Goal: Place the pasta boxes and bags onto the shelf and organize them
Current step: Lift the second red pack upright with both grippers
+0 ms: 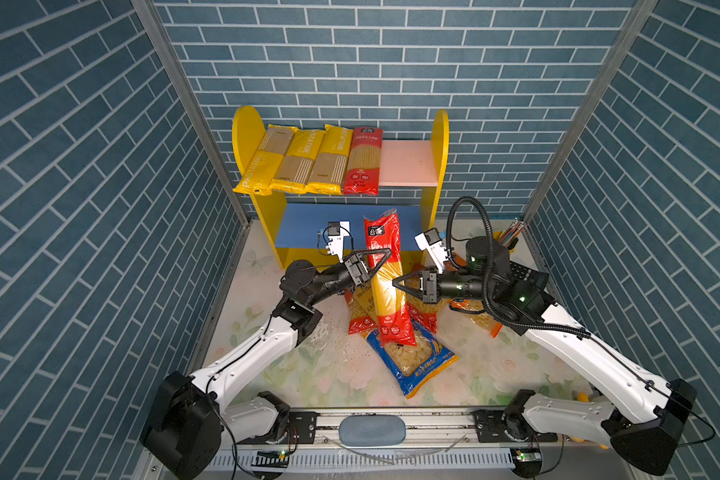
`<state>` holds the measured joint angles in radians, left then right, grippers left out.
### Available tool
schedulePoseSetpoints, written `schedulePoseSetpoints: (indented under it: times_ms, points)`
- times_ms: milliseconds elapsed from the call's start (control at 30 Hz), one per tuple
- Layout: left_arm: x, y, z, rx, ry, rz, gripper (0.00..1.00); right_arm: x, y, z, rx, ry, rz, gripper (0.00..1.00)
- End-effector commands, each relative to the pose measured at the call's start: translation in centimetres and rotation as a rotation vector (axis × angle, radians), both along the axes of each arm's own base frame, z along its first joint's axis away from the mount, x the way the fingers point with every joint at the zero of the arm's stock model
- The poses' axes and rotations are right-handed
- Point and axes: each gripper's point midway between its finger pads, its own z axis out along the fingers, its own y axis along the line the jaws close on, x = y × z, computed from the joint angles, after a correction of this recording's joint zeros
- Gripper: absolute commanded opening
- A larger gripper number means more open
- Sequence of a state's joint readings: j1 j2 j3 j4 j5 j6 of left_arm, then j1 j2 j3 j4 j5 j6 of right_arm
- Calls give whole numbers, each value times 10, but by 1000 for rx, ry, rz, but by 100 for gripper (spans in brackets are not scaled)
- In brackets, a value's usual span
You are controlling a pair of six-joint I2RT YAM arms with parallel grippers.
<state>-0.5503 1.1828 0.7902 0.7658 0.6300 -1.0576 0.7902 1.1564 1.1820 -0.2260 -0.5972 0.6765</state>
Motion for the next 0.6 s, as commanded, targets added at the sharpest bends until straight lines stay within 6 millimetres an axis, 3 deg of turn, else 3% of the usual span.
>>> schedulePoseSetpoints:
  times_ms: [0, 300, 467, 567]
  points:
    - [-11, 1, 28, 3, -77, 14, 23, -2, -5, 36, 127, -126, -18, 9]
    - [-12, 4, 49, 27, -100, 76, 8, -2, -14, 15, 73, -144, -48, 24]
    - [-15, 3, 62, 23, -116, 96, 2, -1, -15, 5, 39, -147, -54, 28]
    - [-14, 1, 64, 33, -115, 111, 0, -2, -20, 0, 29, -157, -70, 35]
